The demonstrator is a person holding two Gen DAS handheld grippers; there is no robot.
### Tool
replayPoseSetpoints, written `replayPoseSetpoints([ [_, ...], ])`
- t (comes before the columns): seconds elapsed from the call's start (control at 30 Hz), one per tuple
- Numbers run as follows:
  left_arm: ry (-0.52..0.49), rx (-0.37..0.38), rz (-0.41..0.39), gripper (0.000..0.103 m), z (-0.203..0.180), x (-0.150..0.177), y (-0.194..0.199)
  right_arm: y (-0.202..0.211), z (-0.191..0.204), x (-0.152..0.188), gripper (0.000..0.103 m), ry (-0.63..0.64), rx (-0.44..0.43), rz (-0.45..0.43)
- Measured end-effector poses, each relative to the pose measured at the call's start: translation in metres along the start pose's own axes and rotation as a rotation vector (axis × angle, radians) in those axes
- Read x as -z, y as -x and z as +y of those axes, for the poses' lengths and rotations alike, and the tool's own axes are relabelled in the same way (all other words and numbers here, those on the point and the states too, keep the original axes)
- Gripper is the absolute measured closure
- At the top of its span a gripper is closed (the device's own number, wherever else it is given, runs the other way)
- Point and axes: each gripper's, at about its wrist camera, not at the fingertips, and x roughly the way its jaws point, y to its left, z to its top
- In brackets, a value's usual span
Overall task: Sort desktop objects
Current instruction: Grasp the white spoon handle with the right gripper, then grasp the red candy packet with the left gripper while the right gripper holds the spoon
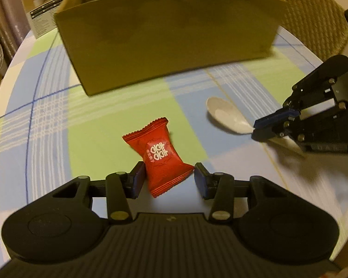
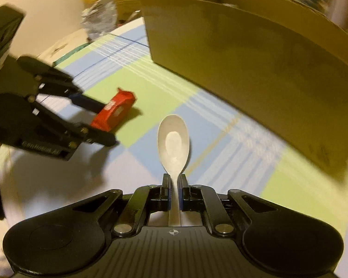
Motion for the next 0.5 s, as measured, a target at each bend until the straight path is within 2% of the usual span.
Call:
replayPoseSetpoints([
  [0.2,-0.034,0.02,0.003,0.062,-0.028,0.028,0.02,0.03,0.011,0.038,0.1,-0.114,0.059,-0.005],
  [0.23,-0.025,0.023,0.002,0.06,-0.03,0.033,0.023,0.035,0.013,0.043,0.1,-0.132,0.066,-0.009],
  [0.27,-0.015,0.023,0.001,0.054,-0.031,0.036,0.026,0.039,0.015,0.048,0.098,-0.151,0.076,-0.014],
  [0.3,-0.001,0.02,0.001,0.047,-0.032,0.04,0.028,0.043,0.015,0.053,0.092,-0.177,0.087,-0.02],
  [0.33,0.015,0.013,-0.001,0.043,-0.032,0.044,0.031,0.047,0.017,0.057,0.078,-0.202,0.089,-0.029],
  [0.37,0.03,0.004,-0.003,0.032,-0.033,0.046,0.033,0.051,0.017,0.062,0.068,-0.228,0.09,-0.042],
  [0.4,0.047,-0.005,-0.004,0.022,-0.033,0.049,0.035,0.056,0.019,0.067,0.051,-0.249,0.091,-0.055],
  [0.43,0.072,-0.015,-0.009,0.019,-0.032,0.052,0.039,0.058,0.021,0.069,0.045,-0.263,0.091,-0.065],
  [0.5,0.117,-0.028,-0.012,0.011,-0.03,0.056,0.042,0.058,0.023,0.072,0.042,-0.276,0.083,-0.069],
])
